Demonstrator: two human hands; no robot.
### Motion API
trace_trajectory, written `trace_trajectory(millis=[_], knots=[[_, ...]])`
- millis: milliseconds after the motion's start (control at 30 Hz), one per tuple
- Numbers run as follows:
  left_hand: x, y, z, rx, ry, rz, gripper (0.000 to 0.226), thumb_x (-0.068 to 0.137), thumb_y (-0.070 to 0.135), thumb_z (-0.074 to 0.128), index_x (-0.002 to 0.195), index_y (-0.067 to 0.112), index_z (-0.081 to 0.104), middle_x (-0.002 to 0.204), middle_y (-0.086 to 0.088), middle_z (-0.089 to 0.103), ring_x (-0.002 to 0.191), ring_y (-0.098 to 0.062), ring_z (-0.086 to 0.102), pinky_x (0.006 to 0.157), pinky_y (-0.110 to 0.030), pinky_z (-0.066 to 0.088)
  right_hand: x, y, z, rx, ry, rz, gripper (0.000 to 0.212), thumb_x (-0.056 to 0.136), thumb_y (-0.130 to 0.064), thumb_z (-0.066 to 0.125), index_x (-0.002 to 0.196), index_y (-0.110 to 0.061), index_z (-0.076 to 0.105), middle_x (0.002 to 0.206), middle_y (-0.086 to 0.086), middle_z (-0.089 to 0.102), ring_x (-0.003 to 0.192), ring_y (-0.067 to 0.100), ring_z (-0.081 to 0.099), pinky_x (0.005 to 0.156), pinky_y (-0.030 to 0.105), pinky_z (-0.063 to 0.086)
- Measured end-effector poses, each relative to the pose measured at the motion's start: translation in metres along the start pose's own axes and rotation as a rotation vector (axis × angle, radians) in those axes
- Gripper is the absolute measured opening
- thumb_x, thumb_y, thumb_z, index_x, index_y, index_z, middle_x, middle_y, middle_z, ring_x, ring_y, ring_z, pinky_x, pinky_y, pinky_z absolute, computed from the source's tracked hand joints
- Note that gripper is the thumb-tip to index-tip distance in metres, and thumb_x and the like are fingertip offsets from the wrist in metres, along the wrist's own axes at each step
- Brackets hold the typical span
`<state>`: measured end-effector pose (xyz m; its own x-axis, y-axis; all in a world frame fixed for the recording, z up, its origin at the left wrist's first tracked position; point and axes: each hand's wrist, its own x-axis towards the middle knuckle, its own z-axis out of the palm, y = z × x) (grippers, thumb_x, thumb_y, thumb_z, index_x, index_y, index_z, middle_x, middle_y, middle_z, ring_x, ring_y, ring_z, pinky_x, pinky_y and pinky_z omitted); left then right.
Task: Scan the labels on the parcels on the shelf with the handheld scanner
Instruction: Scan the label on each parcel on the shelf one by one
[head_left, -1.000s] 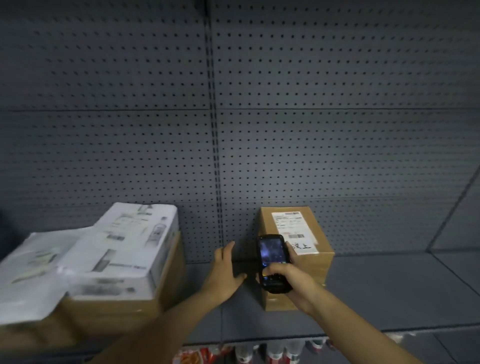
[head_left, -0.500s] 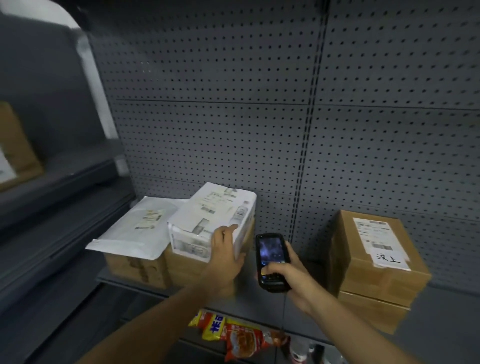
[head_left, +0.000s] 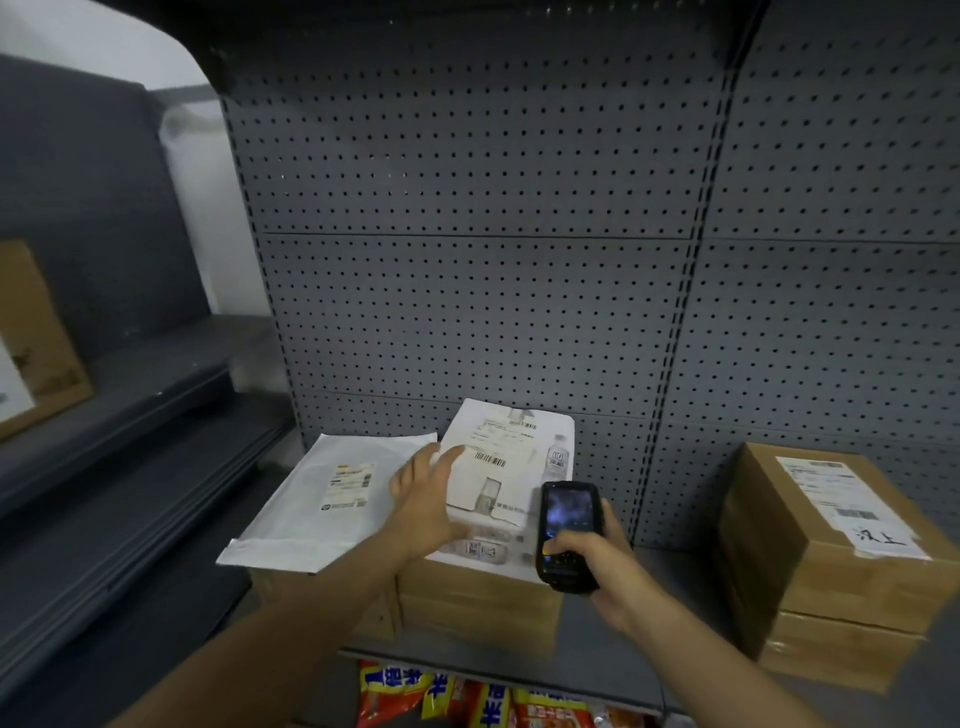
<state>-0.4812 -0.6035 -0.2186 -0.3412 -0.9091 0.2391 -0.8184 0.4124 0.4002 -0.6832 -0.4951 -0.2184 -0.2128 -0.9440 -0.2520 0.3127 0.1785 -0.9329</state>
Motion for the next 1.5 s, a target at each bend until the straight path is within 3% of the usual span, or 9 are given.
trace_trajectory(millis=[133, 267, 367, 800, 933, 1033, 1167, 1333, 1500], knots=[[0.015, -0.022, -0.011, 0.118, -0.118, -0.013, 0.118, 0.061, 0.046, 0.083, 0.150, 0.035, 0.007, 0.157, -0.008, -0.007, 0.145, -0.033, -0.005, 0.116, -0.048, 0.002, 0.003, 0.006, 0.009, -0.015, 0.086, -0.009, 0.067, 0.066, 0.016, 0.069, 0.120, -0.021, 0.055, 0.110, 0.018, 0.070, 0.096, 0.040, 0.067, 0.068, 0.040, 0.055], [0.025, -0.031, -0.006, -0.031, -0.269, -0.063, 0.124, 0.058, 0.042, 0.087, 0.151, 0.036, 0.005, 0.158, -0.008, -0.014, 0.146, -0.033, 0.004, 0.118, -0.048, 0.012, 0.003, 0.010, 0.014, -0.029, 0.143, -0.013, 0.074, 0.061, 0.013, 0.073, 0.123, -0.025, 0.055, 0.113, 0.016, 0.069, 0.098, 0.040, 0.066, 0.078, 0.051, 0.059], [0.027, -0.033, 0.002, -0.174, -0.315, -0.038, 0.125, 0.058, 0.038, 0.089, 0.152, 0.030, 0.008, 0.159, -0.006, 0.001, 0.145, -0.027, 0.017, 0.117, -0.042, 0.024, 0.001, 0.014, 0.018, -0.060, 0.167, -0.003, 0.096, 0.053, 0.005, 0.076, 0.136, -0.032, 0.046, 0.118, 0.011, 0.068, 0.102, 0.037, 0.066, 0.083, 0.057, 0.058], [0.022, -0.046, 0.004, -0.284, -0.381, -0.064, 0.124, 0.062, 0.031, 0.087, 0.150, 0.037, 0.001, 0.142, -0.008, 0.035, 0.130, -0.026, 0.040, 0.106, -0.034, 0.038, -0.011, 0.016, 0.026, -0.217, 0.180, -0.045, 0.099, 0.068, 0.013, 0.070, 0.148, -0.033, 0.034, 0.127, 0.008, 0.061, 0.103, 0.026, 0.063, 0.075, 0.036, 0.057], [0.017, -0.046, 0.007, -0.327, -0.368, -0.087, 0.125, 0.063, 0.029, 0.087, 0.151, 0.035, -0.003, 0.138, -0.009, 0.036, 0.128, -0.026, 0.042, 0.105, -0.033, 0.039, -0.020, 0.015, 0.026, -0.227, 0.193, -0.043, 0.100, 0.068, 0.015, 0.070, 0.148, -0.033, 0.035, 0.127, 0.008, 0.062, 0.104, 0.027, 0.064, 0.077, 0.038, 0.058], [0.007, -0.045, 0.009, -0.358, -0.317, -0.103, 0.123, 0.066, 0.027, 0.086, 0.151, 0.036, -0.002, 0.137, -0.007, 0.036, 0.126, -0.025, 0.043, 0.101, -0.030, 0.042, -0.033, 0.017, 0.022, -0.238, 0.190, -0.045, 0.102, 0.068, 0.016, 0.070, 0.150, -0.033, 0.034, 0.134, 0.009, 0.059, 0.102, 0.025, 0.064, 0.066, 0.030, 0.056], [-0.015, -0.041, 0.013, -0.388, -0.229, -0.127, 0.118, 0.070, 0.023, 0.083, 0.150, 0.041, -0.002, 0.138, -0.005, 0.035, 0.119, -0.022, 0.048, 0.078, -0.023, 0.052, -0.052, 0.017, 0.016, -0.262, 0.169, -0.044, 0.104, 0.067, 0.015, 0.070, 0.150, -0.035, 0.033, 0.139, 0.009, 0.056, 0.097, 0.022, 0.064, 0.060, 0.027, 0.054], [-0.045, -0.025, 0.016, -0.314, -0.128, -0.123, 0.122, 0.068, 0.031, 0.083, 0.149, 0.042, -0.007, 0.148, -0.003, 0.028, 0.127, -0.023, 0.045, 0.099, -0.040, 0.048, -0.079, 0.011, 0.006, -0.241, 0.139, -0.053, 0.104, 0.068, 0.017, 0.069, 0.152, -0.032, 0.031, 0.141, 0.010, 0.053, 0.105, 0.025, 0.062, 0.064, 0.028, 0.055], [-0.083, 0.005, 0.021, -0.213, -0.017, -0.072, 0.113, 0.077, 0.032, 0.076, 0.147, 0.044, -0.012, 0.154, -0.001, 0.020, 0.130, -0.021, 0.044, 0.095, -0.037, 0.051, -0.115, -0.001, -0.007, -0.162, 0.098, -0.054, 0.094, 0.070, 0.017, 0.068, 0.145, -0.032, 0.040, 0.124, 0.007, 0.065, 0.099, 0.025, 0.066, 0.066, 0.031, 0.057]])
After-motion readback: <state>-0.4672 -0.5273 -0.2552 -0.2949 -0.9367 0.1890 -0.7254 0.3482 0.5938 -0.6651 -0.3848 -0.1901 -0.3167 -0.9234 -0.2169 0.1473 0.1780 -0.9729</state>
